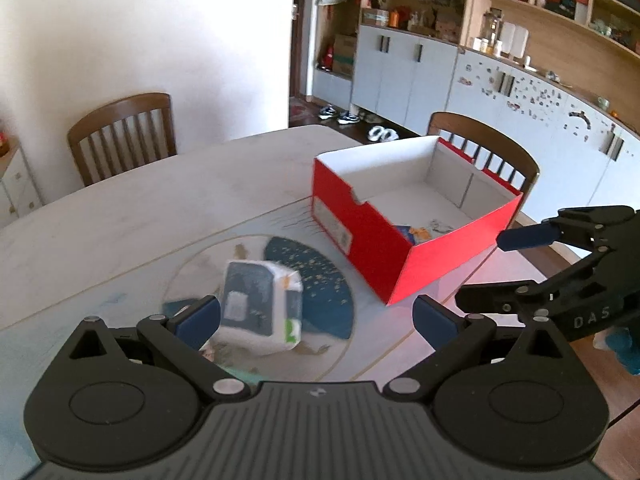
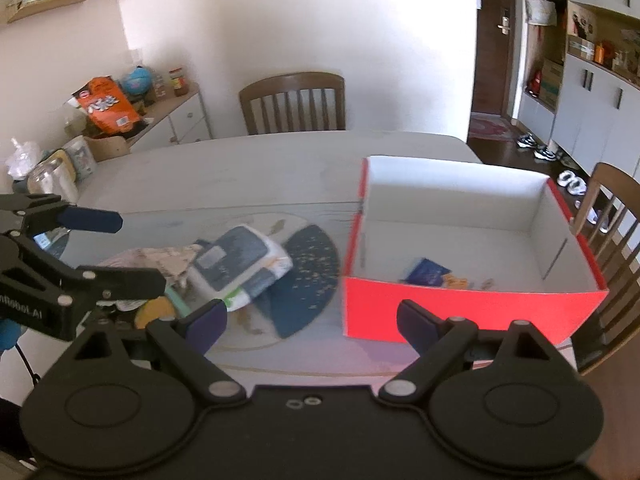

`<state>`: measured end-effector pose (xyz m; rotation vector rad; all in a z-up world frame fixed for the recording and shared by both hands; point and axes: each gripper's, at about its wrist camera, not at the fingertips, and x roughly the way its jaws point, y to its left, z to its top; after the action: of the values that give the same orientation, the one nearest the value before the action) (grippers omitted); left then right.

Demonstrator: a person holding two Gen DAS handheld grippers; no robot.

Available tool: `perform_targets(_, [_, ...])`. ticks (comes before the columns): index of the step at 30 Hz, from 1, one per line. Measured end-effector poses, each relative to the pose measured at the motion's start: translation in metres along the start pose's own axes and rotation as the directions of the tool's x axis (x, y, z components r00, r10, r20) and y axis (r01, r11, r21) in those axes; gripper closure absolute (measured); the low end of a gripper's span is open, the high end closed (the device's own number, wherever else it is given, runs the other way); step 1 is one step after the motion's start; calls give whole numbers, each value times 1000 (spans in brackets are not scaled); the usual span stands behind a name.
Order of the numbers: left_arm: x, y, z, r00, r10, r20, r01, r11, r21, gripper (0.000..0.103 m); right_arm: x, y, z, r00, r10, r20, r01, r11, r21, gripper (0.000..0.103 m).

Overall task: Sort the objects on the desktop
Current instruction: 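Move both tools back from the box to the snack pile on the table, then grasp the black snack packet with the left tool while the right tool grasps the teal stick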

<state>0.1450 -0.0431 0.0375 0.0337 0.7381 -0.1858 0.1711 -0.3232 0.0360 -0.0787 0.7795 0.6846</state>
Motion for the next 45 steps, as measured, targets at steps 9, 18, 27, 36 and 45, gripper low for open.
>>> perform_targets(9, [-21,42,-35,999,49,2,-49,998,-42,0,7,42,-9,999,33,-14,-33,999,-22,13])
perform_targets(18, [-30,74,-69,996,82,-25,-84,994,-73,0,20,82,-16,998,62,-30,-63,997,-55,14])
perform_targets(27, [-21,100,-103,989,127,-77,-135,986,-97,0,48,99,-23,997,52,-53,-56,995,-81,23])
perform_targets(36, [2,120,-136,971,167,-173,-189,974,-125,1,87,101,-33,994,26,-102,-38,992,-117,33])
perform_targets(45, [13,123,-143,963,192,-192,-219,967,-132,1,120,99,-34,988,28,-150,-53,984,-168,47])
